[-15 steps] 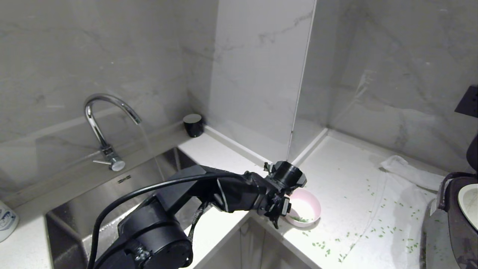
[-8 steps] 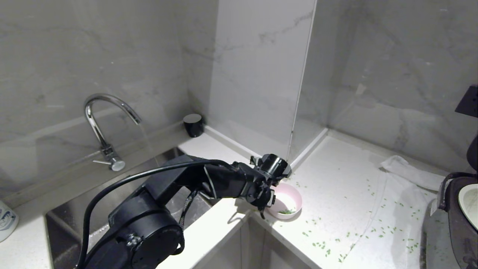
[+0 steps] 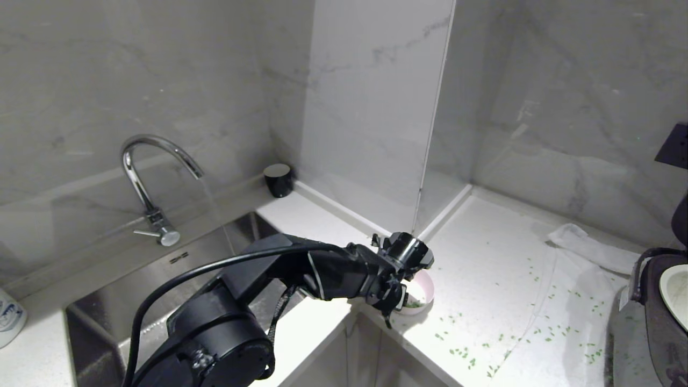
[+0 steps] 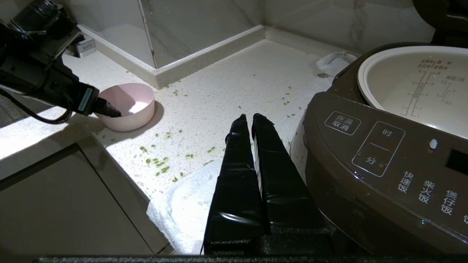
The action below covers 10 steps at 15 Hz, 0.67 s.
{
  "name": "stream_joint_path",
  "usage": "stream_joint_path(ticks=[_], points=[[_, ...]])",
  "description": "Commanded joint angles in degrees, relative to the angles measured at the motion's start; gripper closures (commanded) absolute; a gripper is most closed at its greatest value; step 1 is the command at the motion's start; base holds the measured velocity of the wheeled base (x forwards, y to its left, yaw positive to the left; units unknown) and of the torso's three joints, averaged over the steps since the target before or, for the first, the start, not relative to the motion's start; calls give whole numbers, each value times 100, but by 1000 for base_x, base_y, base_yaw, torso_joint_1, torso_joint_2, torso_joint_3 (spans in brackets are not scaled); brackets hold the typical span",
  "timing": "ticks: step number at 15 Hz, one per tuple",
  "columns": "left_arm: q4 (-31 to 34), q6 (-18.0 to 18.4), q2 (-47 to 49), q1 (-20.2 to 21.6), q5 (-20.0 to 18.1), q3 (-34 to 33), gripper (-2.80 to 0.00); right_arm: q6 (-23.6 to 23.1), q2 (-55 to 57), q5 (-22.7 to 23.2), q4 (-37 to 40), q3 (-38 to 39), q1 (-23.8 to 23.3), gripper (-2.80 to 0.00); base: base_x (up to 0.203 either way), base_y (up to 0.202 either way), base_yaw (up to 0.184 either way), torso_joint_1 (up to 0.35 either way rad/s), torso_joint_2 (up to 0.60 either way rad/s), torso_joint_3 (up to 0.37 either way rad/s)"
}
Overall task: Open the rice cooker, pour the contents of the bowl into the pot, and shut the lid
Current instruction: Fill a bowl with water from the tap
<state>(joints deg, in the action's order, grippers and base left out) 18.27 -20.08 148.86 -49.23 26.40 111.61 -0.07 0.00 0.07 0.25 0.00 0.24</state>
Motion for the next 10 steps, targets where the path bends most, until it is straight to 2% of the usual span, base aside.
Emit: stream_joint_path(ticks=[1, 2, 3, 10], points=[[1, -13, 98, 1, 14, 8, -280, -1, -9, -1, 2, 12, 4, 0, 0, 0, 0, 0, 0, 0], [1, -13, 107, 17, 14, 1, -280, -1, 0, 2, 2, 9, 2, 0, 0, 0, 0, 0, 0, 0], [1, -13, 117, 33, 14, 10, 0, -1, 0, 2, 2, 9, 2, 0, 0, 0, 0, 0, 0, 0], [-8, -85, 94, 54, 14, 10, 0, -1, -2, 2, 2, 12, 2, 0, 0, 0, 0, 0, 0, 0]])
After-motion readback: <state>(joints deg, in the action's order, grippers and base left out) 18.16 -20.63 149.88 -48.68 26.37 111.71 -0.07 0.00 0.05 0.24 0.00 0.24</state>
